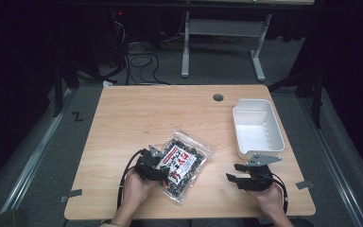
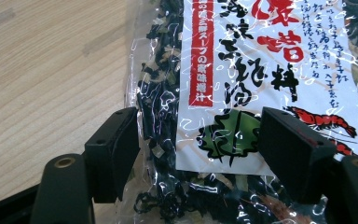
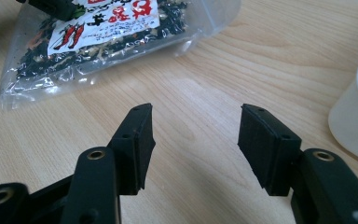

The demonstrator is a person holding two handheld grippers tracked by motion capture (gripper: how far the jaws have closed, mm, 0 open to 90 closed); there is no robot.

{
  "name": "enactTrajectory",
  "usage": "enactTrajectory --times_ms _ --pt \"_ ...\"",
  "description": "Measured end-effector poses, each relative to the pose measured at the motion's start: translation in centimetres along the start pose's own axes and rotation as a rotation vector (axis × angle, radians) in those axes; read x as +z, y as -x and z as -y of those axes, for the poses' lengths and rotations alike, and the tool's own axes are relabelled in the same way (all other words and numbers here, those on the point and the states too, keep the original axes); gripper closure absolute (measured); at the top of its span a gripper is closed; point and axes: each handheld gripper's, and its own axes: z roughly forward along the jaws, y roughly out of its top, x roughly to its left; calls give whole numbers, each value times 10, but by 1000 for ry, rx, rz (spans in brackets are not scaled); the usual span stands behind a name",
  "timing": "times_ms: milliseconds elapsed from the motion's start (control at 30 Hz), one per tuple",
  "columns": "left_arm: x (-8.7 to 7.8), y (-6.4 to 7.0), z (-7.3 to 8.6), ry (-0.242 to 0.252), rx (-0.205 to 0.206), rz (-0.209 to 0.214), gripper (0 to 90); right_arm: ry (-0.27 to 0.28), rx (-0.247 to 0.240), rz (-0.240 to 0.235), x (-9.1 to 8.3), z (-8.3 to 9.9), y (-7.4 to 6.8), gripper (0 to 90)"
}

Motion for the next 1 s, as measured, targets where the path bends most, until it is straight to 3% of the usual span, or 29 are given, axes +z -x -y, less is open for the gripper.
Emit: enactTrajectory --times_ms 233,400,467,800,1000 --pt "0 1 0 -1 12 18 303 -27 -9 42 5 -7 -2 381" --pt "0 3 0 2 23 27 307 -23 4 29 5 -16 0 391" --pt "0 4 0 4 23 30 308 -16 10 17 7 -24 -1 391" --pt "0 4 0 5 32 32 307 -34 10 46 30 -72 5 387" --pt "0 5 0 4 36 35 307 -82 33 65 50 -94 13 384"
